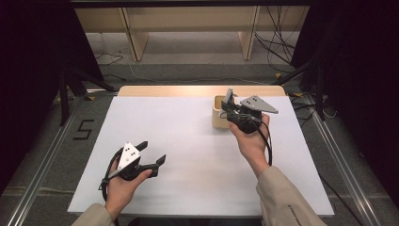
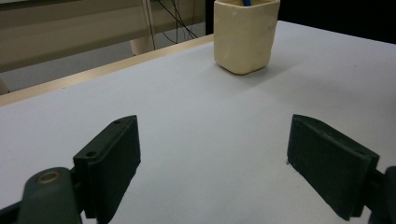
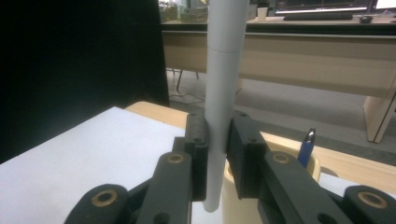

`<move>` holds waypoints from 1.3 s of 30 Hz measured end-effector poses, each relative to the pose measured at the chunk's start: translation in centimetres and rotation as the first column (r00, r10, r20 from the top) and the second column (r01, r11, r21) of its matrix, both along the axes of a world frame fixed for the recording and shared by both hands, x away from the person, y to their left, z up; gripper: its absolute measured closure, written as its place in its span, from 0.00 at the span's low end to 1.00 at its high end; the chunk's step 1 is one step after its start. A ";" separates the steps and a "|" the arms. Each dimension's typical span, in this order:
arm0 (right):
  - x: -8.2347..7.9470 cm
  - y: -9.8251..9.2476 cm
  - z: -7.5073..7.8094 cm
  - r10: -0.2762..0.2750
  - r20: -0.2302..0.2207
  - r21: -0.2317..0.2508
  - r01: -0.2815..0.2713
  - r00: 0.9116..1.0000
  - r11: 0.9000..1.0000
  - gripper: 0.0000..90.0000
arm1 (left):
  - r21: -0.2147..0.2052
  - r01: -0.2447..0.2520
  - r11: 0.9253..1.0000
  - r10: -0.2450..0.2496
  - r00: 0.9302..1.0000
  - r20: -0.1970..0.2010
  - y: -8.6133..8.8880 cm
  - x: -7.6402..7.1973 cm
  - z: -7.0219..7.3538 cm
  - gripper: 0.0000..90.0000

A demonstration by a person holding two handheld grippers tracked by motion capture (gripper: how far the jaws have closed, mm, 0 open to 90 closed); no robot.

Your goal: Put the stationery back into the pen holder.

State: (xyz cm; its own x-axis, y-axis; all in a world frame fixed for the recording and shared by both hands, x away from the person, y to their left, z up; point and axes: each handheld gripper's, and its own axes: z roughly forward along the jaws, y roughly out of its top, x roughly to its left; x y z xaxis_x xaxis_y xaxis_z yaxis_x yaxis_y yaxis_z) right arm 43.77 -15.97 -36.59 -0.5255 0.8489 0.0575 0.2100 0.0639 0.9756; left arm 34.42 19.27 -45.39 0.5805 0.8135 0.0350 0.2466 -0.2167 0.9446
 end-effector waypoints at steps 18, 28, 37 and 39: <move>2.4 -0.7 0.9 -0.061 0.005 0.014 0.061 0.998 0.998 0.88 | 0.001 0.003 1.000 -0.003 1.000 -0.005 -0.1 0.0 -0.1 0.19; 3.2 -0.8 1.0 -0.076 0.001 0.013 0.076 0.997 0.997 0.88 | 0.003 0.006 1.000 -0.006 1.000 -0.007 -0.1 0.0 -0.1 0.19; 3.9 -0.8 0.8 -0.088 -0.010 0.015 0.089 0.996 0.996 0.88 | 0.004 0.008 1.000 -0.008 1.000 -0.008 -0.2 0.0 -0.2 0.20; 4.2 -0.8 0.7 -0.095 -0.012 0.013 0.095 0.995 0.995 0.88 | 0.001 0.007 1.000 -0.007 1.000 -0.009 -0.2 0.0 -0.2 0.20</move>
State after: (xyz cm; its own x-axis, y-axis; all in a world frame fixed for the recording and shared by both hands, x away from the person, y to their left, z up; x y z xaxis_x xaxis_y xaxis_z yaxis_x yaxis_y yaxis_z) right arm 47.92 -16.73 -35.89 -0.4418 0.8940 0.0745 0.2255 0.0303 0.9738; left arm 34.45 19.04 -45.64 0.5869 0.8091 0.0309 0.2534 -0.2198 0.9420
